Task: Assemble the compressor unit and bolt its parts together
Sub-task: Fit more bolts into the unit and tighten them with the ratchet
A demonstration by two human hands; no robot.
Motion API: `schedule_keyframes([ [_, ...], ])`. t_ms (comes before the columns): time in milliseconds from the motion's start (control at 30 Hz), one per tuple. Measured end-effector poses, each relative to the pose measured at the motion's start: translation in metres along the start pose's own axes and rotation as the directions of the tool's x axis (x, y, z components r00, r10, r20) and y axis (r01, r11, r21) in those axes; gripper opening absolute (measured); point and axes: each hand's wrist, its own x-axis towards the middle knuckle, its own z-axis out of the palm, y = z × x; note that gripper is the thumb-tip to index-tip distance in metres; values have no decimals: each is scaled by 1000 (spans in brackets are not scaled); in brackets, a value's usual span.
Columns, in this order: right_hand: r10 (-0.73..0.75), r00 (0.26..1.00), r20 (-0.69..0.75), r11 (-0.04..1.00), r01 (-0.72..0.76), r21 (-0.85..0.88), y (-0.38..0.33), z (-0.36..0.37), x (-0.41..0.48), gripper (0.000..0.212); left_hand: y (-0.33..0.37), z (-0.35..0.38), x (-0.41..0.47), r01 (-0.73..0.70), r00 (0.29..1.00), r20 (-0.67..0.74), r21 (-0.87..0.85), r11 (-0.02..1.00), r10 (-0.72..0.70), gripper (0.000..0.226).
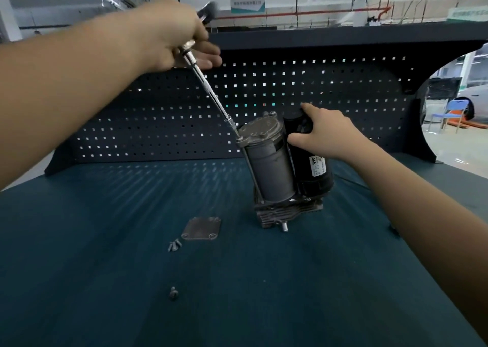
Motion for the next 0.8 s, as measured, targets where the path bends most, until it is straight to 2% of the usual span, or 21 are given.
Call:
schedule_keyframes([
  [67, -6, 1000, 0, 1000, 6, -5, 0, 0, -1, 61, 1, -3, 3, 139, 990, -20, -48, 989, -140, 23],
  [100, -4, 1000, 5, 1000, 4, -2, 0, 0, 0, 61, 2, -2, 4, 123, 992, -24, 24, 992, -122, 21],
  [167, 4, 1000, 26, 1000, -4, 3, 0, -1, 1, 64, 4, 1, 5, -75, 997, 10, 313, 947, 76, 17],
  [200, 5, 999, 35, 1000, -5, 2, 0, -2, 1, 64, 5, 3, 4, -229, 973, 77, 472, 851, 218, 19],
  [233, 2, 999, 42, 1000, -2, 0, 0, -2, 2, 63, 7, 5, 1, -387, 919, 179, 582, 715, 352, 21],
  [300, -7, 999, 50, 1000, 8, -9, -1, -3, 3, 60, 11, 12, -10, -631, 765, 388, 609, 480, 513, 23],
  [333, -8, 998, 54, 1000, 9, -11, -1, -4, 3, 58, 12, 16, -13, -701, 699, 450, 587, 405, 555, 23],
  [367, -7, 998, 57, 1000, 7, -11, -1, -3, 3, 56, 12, 19, -12, -732, 664, 472, 566, 378, 580, 23],
  [400, -6, 998, 58, 1000, 7, -8, -1, -3, 3, 55, 11, 22, -9, -729, 671, 451, 546, 413, 589, 22],
  [433, -7, 998, 56, 1000, 7, -4, 0, -3, 2, 54, 11, 25, -6, -671, 737, 379, 511, 537, 559, 22],
  [467, -8, 999, 52, 1000, 8, -1, 0, -3, 1, 54, 12, 25, 0, -552, 834, 284, 462, 694, 474, 21],
  [500, -11, 999, 48, 1000, 11, 0, 0, -3, 1, 54, 12, 24, 6, -376, 926, 187, 403, 835, 327, 23],
  [533, -16, 999, 46, 1000, 16, -1, 0, -3, 0, 55, 11, 20, 9, -190, 981, 107, 365, 911, 162, 26],
  [567, -20, 999, 43, 1000, 20, -2, 0, -2, 1, 57, 8, 15, 12, -50, 998, 48, 355, 933, 35, 31],
  [600, -21, 999, 40, 1000, 21, -7, 0, -2, 0, 59, 6, 10, 12, 42, 999, 14, 377, 925, -51, 34],
  [633, -21, 999, 36, 1000, 22, -14, 0, -1, 0, 60, 3, 7, 12, 73, 997, 4, 401, 913, -82, 34],
  [667, -21, 999, 33, 1000, 21, -20, 0, -1, 0, 61, 1, 6, 12, 39, 999, 6, 450, 892, -47, 33],
  [700, -17, 999, 28, 1000, 17, -21, 0, -1, 0, 60, 1, 6, 14, -55, 998, 23, 538, 841, 50, 30],
  [733, -13, 1000, 26, 1000, 13, -22, -1, -1, 0, 59, 1, 7, 13, -192, 979, 70, 646, 739, 193, 29],
  [767, -14, 1000, 28, 1000, 14, -25, -1, -1, 0, 58, 1, 8, 10, -348, 921, 146, 724, 596, 361, 28],
  [800, -17, 999, 30, 999, 18, -26, -1, -2, 0, 56, 3, 9, 2, -494, 834, 247, 732, 469, 493, 26],
])
